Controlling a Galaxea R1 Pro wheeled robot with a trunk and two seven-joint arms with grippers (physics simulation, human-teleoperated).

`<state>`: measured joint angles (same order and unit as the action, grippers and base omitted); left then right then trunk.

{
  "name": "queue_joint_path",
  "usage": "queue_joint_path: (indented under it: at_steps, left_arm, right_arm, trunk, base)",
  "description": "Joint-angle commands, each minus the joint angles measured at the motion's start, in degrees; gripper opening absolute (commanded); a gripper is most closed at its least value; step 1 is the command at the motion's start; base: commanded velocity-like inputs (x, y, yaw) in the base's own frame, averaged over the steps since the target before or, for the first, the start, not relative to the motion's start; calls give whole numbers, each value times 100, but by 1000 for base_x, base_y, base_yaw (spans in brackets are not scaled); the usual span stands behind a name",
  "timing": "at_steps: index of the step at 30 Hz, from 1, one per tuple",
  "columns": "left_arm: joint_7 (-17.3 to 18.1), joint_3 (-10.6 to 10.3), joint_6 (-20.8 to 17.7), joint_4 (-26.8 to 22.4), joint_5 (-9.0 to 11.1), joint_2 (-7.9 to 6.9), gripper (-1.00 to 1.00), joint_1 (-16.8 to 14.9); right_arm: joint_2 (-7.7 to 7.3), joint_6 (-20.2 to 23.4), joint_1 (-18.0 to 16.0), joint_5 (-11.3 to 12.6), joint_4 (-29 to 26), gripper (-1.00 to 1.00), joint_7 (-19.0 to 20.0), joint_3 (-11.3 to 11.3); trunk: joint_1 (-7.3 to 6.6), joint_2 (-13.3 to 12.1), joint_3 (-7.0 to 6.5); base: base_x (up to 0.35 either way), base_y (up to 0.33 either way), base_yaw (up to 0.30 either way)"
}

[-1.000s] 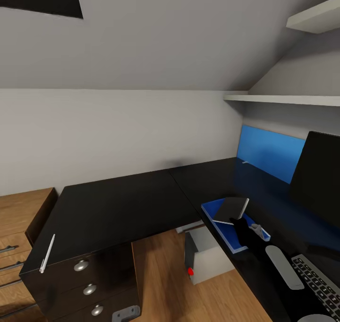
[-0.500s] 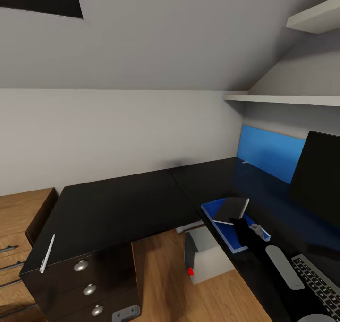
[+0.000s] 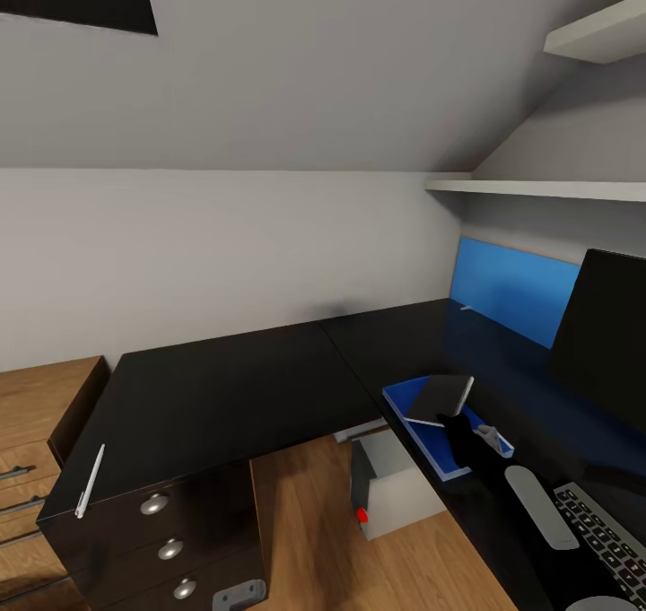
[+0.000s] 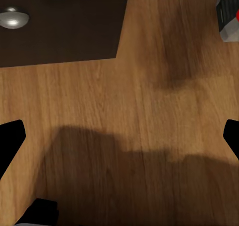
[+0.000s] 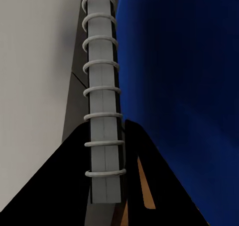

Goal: In the bedroom, organize the workspace by keeping the computer under the desk, ensuring the monitor is on the desk, placing the keyboard on the desk next to the monitor, placing the mouse on the desk next to the keyboard, moving the folder from the swivel chair onto the desk next to the mouse, stacking the notebook on top of the folder with the pen on top of the notebook, and positioning the swivel chair next to the desk.

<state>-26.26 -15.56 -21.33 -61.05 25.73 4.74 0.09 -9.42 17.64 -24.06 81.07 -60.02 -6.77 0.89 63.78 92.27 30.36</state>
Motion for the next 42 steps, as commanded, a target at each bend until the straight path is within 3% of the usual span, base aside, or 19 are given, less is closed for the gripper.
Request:
queue_joint_path:
  at_steps: [1, 11, 12, 38, 42]
  left_arm:
    - [-45, -9, -12, -12, 51, -1, 100, 0]
    - [-46, -8, -12, -12, 48, -8, 100, 0]
    - [-46, -8, -12, -12, 51, -8, 100, 0]
    - [-44, 67, -12, -4, 90, -35, 100, 0]
    - [-45, 71, -12, -2, 90, -35, 100, 0]
  right_arm:
    - [1, 21, -2, 67, -9, -100, -26, 8]
    - [-3, 21, -2, 67, -9, -100, -31, 8]
    - [-3, 21, -2, 67, -9, 100, -33, 8]
    - [-7, 21, -2, 67, -9, 100, -27, -23]
    - [-1, 19, -2, 63, -9, 100, -26, -41]
  trunk:
    - [0, 3, 5]
    - [0, 3, 5]
    - [0, 3, 5]
    - [0, 3, 5]
    - [-88, -157, -67]
  base:
    - [0, 0, 0]
    - [0, 0, 0]
    - [0, 0, 0]
    - [-31, -33, 0]
    - [-1, -1, 0]
